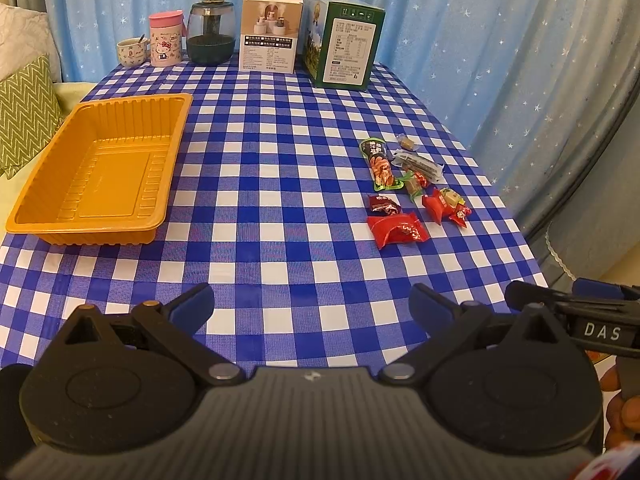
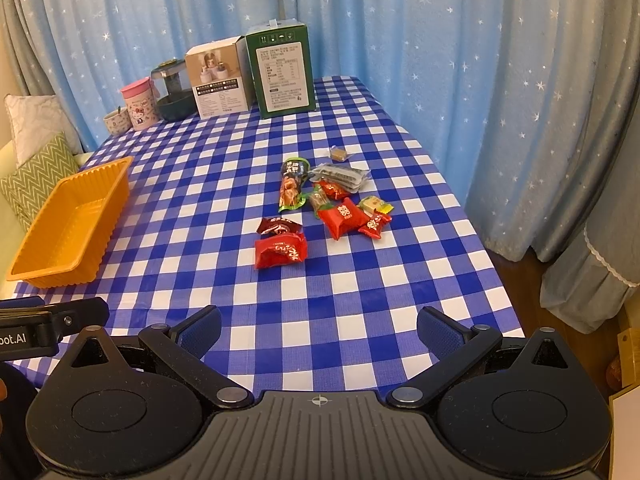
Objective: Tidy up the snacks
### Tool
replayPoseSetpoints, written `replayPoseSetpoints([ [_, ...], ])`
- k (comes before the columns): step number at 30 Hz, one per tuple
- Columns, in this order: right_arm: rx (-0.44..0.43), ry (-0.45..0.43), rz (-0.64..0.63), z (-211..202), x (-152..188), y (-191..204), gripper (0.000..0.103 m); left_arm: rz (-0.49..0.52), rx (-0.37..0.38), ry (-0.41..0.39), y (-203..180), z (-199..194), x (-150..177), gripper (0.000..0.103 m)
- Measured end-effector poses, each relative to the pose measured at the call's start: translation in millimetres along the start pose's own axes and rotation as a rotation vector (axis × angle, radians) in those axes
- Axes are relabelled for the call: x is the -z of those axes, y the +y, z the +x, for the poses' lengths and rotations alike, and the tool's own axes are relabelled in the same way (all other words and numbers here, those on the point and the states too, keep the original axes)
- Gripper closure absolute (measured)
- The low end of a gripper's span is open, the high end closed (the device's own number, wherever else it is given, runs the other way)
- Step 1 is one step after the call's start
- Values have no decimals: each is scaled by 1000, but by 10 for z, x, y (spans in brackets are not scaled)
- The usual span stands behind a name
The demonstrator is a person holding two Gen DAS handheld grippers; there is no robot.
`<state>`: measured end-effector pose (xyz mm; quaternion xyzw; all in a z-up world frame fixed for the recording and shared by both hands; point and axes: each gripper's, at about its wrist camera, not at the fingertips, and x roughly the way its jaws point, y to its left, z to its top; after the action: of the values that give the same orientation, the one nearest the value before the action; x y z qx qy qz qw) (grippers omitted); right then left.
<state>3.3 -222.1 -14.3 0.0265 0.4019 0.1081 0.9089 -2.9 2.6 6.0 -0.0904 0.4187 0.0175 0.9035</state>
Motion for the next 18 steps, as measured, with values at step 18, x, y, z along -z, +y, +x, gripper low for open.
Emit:
replayPoseSetpoints([
  [18, 0, -1, 0, -16, -5, -2, 0, 2, 2, -3, -20, -19, -16, 0],
])
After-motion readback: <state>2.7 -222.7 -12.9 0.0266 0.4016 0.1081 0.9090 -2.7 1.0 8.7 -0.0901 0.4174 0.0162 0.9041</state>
